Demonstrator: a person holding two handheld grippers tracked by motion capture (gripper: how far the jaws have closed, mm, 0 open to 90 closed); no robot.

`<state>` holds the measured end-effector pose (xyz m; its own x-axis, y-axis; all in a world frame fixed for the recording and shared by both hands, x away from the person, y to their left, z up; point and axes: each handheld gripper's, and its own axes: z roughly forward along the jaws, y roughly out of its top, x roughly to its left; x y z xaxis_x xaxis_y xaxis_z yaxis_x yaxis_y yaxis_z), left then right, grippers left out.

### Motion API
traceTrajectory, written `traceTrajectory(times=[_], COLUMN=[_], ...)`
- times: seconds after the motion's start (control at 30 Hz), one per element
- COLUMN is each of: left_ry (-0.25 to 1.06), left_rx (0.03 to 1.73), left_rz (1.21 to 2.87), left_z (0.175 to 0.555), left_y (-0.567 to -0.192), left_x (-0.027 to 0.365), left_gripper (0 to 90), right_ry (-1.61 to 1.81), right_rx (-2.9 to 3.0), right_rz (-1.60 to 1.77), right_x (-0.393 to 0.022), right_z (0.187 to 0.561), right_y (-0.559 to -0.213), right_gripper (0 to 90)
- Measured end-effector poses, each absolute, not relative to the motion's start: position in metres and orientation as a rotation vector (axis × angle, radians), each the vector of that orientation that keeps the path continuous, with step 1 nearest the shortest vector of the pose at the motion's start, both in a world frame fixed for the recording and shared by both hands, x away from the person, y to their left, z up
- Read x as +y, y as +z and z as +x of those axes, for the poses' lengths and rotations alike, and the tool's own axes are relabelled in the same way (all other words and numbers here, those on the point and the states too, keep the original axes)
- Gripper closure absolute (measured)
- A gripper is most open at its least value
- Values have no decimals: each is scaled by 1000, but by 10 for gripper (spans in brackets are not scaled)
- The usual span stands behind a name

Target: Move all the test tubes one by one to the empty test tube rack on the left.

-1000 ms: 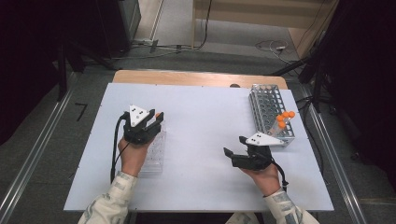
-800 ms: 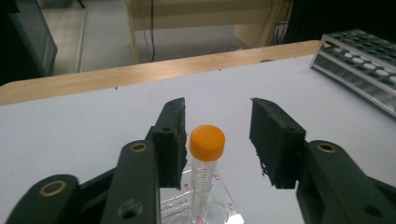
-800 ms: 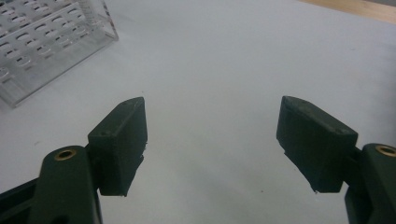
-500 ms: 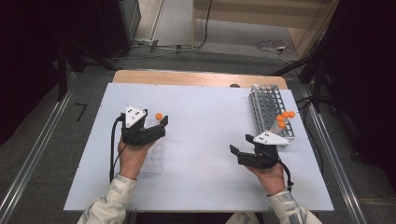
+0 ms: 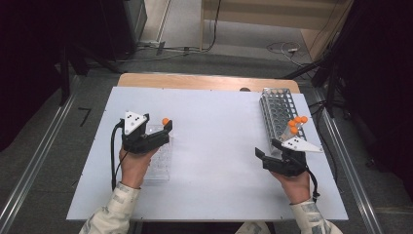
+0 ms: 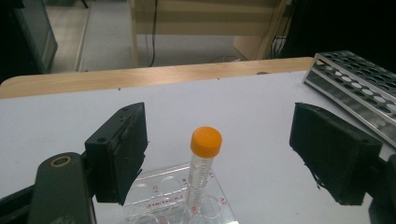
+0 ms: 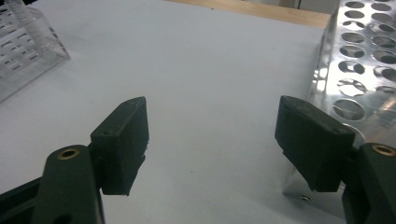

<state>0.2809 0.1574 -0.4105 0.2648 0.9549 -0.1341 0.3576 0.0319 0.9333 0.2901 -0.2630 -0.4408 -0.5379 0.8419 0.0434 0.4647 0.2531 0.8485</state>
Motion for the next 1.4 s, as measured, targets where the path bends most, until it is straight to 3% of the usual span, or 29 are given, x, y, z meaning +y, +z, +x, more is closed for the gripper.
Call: traceTrajectory(times=[1.0,1.13,1.4], left_ry=[754,760,762], left_rx=[1275,1270,1267], left_rz=[1516,1521,1520], left_z=[279,279,279], left_y=[-411,-411,-411], left_x=[158,156,155], left_gripper=[195,196,198], right_ry=[1107,1103,1090], right_rx=[1950,1923,1898], right_rz=[1328,1336,1340], right_x=[-315,-319,-323], right_z=[297,302,317], right_y=[-444,-445,-449], right_gripper=[264,291,446])
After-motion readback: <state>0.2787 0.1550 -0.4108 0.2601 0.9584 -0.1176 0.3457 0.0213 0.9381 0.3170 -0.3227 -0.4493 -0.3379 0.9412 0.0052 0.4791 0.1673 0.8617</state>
